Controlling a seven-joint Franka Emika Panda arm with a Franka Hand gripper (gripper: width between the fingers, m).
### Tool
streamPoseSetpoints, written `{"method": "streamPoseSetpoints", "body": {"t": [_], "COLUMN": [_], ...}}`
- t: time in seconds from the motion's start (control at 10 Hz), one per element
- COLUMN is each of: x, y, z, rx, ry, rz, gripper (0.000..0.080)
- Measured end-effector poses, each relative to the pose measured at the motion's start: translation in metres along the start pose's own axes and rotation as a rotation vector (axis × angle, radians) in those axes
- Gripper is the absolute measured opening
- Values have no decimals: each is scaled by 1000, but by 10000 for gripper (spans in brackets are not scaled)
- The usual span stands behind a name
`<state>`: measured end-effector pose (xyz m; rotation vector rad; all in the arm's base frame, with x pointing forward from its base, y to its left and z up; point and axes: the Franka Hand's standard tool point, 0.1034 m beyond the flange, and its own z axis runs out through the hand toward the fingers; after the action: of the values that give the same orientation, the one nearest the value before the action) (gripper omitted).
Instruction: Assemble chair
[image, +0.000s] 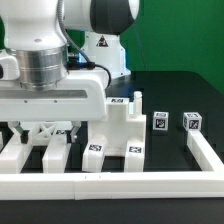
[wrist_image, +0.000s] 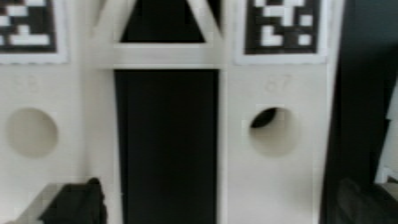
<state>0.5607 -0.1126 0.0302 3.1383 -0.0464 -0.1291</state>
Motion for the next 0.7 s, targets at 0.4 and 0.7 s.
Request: {"method": "streamPoseSetpoints", "body": {"t": [0.4,0.7], "x": [3,3], "y": [-1,5], "z": [1,1], "rx": [-6,-5], "ry": [16,18], "rz": [-4,0], "gripper": [649,649]}}
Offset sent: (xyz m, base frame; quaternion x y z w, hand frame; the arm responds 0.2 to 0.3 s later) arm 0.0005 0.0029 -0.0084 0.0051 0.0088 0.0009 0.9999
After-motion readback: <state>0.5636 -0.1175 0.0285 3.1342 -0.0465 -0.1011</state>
